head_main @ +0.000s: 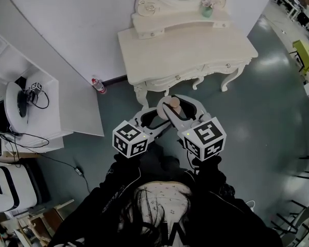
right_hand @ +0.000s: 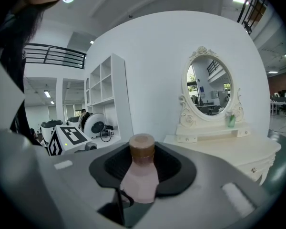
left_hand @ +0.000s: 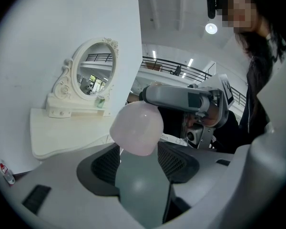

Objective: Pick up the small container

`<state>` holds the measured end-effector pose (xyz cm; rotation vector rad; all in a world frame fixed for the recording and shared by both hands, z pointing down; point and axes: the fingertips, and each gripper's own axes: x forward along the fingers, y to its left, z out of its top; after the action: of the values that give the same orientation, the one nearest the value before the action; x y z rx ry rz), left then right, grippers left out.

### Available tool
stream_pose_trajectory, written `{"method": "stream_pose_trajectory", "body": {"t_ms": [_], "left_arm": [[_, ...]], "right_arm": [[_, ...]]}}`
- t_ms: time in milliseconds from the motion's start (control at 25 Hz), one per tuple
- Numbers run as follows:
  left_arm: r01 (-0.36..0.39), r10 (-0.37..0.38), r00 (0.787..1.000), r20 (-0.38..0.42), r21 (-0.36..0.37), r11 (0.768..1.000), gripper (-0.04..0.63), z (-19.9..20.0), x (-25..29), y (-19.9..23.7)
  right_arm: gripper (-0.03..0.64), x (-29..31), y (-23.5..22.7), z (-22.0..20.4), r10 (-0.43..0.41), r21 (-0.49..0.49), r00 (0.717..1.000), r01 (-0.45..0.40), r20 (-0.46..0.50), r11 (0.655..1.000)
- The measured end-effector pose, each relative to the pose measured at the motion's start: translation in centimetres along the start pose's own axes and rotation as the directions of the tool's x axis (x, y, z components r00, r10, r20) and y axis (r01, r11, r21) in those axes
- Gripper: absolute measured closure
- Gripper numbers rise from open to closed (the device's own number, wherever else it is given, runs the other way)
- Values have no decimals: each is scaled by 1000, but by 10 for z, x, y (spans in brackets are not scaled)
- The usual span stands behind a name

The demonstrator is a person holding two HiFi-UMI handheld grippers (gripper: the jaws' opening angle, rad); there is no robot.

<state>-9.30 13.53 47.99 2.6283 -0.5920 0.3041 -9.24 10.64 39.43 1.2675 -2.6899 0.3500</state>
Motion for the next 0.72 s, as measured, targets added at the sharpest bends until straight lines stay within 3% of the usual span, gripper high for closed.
{"method": "stream_pose_trajectory", "body": {"t_ms": [720], "left_arm": [[-48, 48, 998, 38, -7, 999, 365, -37, 16, -93]], "right_arm": [[471, -96, 17, -29, 53, -42, 999, -53, -2, 998]]}}
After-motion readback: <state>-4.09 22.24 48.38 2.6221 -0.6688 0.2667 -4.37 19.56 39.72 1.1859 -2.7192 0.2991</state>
